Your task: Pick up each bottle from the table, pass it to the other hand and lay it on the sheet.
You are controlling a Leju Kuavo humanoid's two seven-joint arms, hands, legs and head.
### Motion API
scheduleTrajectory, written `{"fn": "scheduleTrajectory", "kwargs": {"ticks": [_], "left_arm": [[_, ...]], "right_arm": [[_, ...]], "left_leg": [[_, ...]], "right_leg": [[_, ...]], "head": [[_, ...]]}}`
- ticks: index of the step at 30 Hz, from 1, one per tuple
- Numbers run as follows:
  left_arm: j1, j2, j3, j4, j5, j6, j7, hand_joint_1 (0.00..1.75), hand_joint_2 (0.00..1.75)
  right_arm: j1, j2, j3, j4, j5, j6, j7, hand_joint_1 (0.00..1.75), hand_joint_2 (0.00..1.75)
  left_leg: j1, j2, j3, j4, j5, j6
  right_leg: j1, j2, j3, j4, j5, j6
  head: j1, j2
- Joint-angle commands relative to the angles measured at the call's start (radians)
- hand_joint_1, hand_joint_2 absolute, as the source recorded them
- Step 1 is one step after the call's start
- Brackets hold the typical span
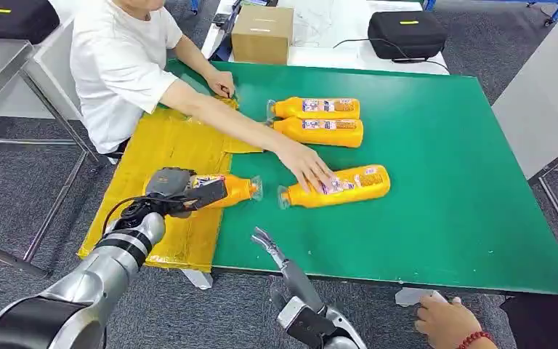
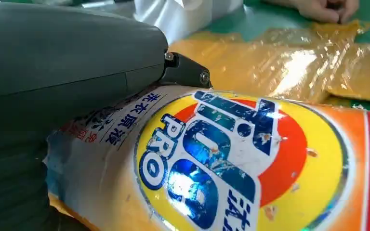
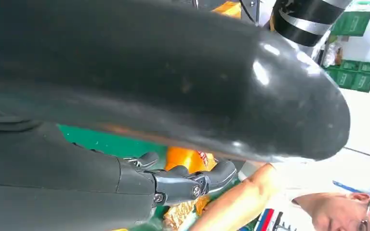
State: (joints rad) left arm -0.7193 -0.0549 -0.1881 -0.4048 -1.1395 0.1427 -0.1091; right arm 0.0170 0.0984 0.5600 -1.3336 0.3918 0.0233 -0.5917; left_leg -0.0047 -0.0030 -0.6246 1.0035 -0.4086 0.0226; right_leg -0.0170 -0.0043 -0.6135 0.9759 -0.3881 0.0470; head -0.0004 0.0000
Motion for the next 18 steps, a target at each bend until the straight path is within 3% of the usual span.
{"fn": "scheduleTrajectory", "kwargs": {"ticks": [1,2,10,18], "left_arm": [[-0.099,-0.029,-0.024,0.121,0.005,-0.1,-0.011,1.4,1.75],[-0.101,-0.033,-0.026,0.123,0.004,-0.122,-0.013,0.03,1.75],[-0.156,-0.029,0.046,0.151,0.111,-0.424,-0.062,0.0,1.75],[-0.172,-0.024,0.056,0.142,0.129,-0.437,-0.093,0.0,1.75]], "right_arm": [[-0.027,-0.016,-0.008,0.054,-0.026,0.006,-0.01,0.0,0.0],[-0.03,-0.015,-0.007,0.056,-0.027,0.006,-0.011,0.0,0.0],[-0.089,-0.003,-0.029,0.147,-0.065,-0.001,-0.053,0.0,0.0],[-0.097,0.001,-0.03,0.176,-0.068,-0.006,-0.068,0.0,0.0]], "left_leg": [[0.001,-0.001,0.002,0.0,-0.001,-0.001],[0.002,-0.002,0.003,0.001,-0.002,-0.001],[0.002,0.001,0.005,0.002,-0.003,-0.002],[0.001,0.001,0.003,0.0,-0.001,-0.001]], "right_leg": [[0.001,-0.001,0.002,0.0,-0.001,-0.001],[0.002,-0.002,0.004,0.0,-0.002,-0.002],[0.002,0.001,0.005,0.001,-0.002,-0.002],[0.001,0.001,0.003,0.0,-0.001,-0.002]], "head": [[0.0,0.0],[0.0,0.0],[0.0,0.0],[0.0,0.0]]}}
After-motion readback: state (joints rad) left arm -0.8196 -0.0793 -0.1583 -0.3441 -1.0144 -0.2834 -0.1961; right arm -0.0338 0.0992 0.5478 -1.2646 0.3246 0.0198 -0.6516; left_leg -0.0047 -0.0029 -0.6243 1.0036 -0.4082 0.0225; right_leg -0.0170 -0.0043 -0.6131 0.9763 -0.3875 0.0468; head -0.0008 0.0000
